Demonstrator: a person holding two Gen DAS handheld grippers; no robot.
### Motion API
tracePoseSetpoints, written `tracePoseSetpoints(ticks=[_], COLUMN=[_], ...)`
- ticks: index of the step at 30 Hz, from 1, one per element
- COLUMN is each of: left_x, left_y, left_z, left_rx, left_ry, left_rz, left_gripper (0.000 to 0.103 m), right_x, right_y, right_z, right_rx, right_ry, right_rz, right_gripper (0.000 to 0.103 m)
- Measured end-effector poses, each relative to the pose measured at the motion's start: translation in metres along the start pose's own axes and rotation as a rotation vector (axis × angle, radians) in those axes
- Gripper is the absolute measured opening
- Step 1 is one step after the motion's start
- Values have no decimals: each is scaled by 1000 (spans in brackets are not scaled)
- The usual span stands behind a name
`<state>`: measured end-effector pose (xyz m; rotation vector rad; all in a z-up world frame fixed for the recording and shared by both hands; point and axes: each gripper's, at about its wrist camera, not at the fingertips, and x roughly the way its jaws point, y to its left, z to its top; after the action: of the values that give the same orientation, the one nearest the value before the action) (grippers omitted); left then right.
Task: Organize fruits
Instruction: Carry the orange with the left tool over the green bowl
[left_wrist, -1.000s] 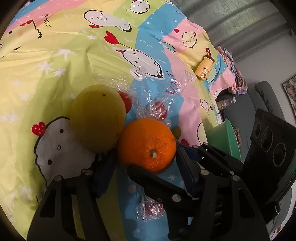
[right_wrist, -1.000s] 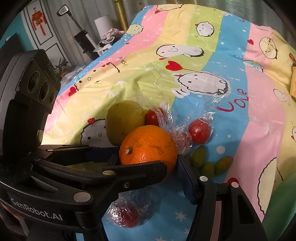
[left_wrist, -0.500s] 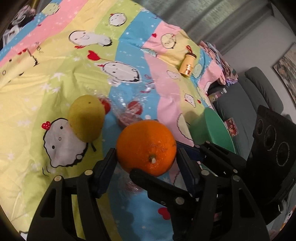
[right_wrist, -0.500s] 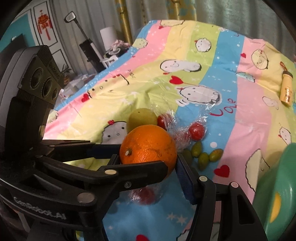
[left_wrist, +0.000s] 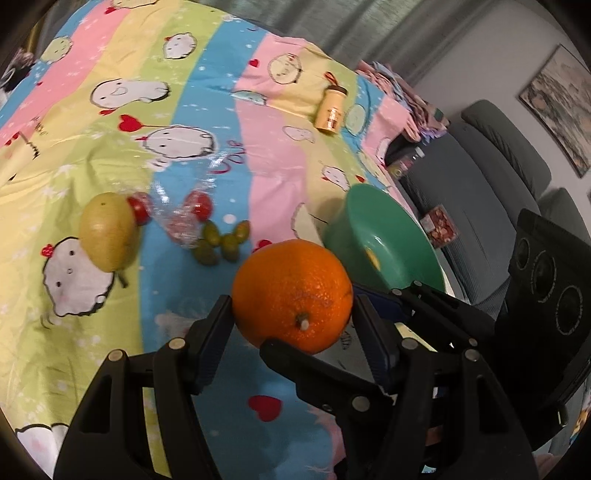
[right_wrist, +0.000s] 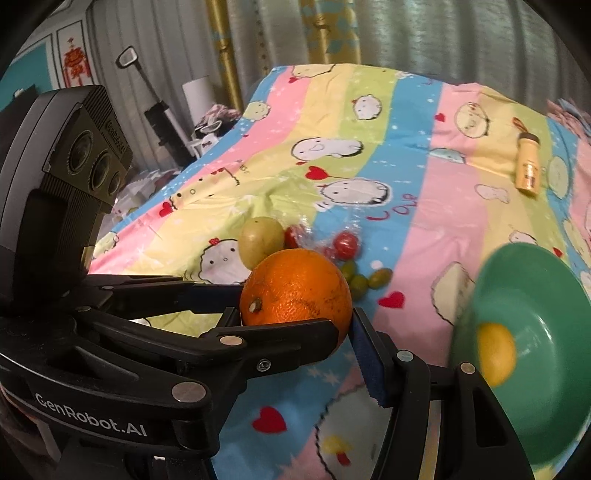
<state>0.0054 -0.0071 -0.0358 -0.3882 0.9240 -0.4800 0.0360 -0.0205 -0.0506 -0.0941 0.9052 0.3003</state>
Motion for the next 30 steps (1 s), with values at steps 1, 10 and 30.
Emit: tracePoseSetpoints(ticks=[1,10,30], left_x=[1,10,62], left_y=[-4,-41,-117], left_z=[0,9,39], left_rx=[11,99,284], left_ry=[3,2,43], left_rz=[-2,-4,-54], left_gripper=[66,66,66], right_x=[-4,-34,-75], right_y=[-3,-25,-102], right_z=[-2,-8,-17], right_rx=[5,46,171], right_ry=[-5,-75,-193], right_rz=[-5,-34,-139], right_gripper=[62,62,62])
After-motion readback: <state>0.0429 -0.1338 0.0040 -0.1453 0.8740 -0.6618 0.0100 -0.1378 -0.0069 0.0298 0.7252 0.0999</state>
